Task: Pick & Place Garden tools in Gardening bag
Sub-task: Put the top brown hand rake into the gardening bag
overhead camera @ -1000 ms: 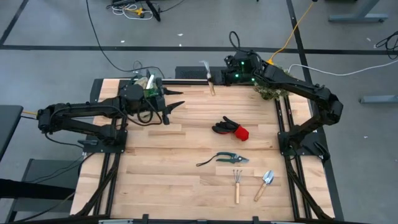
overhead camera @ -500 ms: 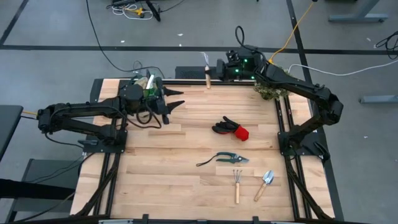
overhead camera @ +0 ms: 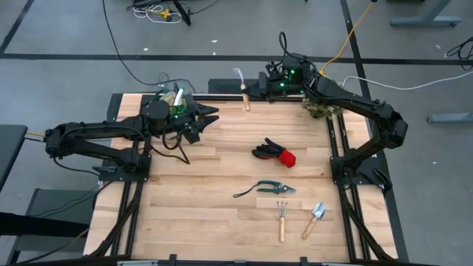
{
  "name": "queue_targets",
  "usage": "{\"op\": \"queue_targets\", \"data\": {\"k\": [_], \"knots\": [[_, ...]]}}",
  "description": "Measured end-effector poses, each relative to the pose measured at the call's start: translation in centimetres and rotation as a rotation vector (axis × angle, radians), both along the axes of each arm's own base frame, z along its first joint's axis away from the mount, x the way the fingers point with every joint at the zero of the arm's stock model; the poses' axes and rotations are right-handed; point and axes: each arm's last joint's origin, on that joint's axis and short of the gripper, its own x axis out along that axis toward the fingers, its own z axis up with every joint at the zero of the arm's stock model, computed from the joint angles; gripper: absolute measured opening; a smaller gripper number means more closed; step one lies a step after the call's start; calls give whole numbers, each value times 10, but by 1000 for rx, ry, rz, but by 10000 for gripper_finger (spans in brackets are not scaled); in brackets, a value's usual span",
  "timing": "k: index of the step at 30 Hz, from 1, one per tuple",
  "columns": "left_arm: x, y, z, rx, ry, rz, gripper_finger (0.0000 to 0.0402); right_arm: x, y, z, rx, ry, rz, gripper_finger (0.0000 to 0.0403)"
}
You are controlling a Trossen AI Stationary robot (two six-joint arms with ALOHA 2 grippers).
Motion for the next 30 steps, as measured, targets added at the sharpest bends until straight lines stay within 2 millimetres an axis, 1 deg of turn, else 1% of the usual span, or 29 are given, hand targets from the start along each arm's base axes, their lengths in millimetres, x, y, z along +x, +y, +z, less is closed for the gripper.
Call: {"op": "queue_targets", "data": {"k": [4,8,11,21,30], "knots": [[4,1,-2,91,39,-4,172,0,1,0,11,-4,29,71],[10,2,-7,114,53,-17,172,0,1,0,9,-3,30,71],[18,3,-9,128,32,-19,172,0,1,0,10,-5,43,71],[38,5,-12,339,-8,-56,172,0,3,0,26,-5,75,71],[54,3,-20,424,-38,-58,172,0,4,0,77,-7,97,71]]}}
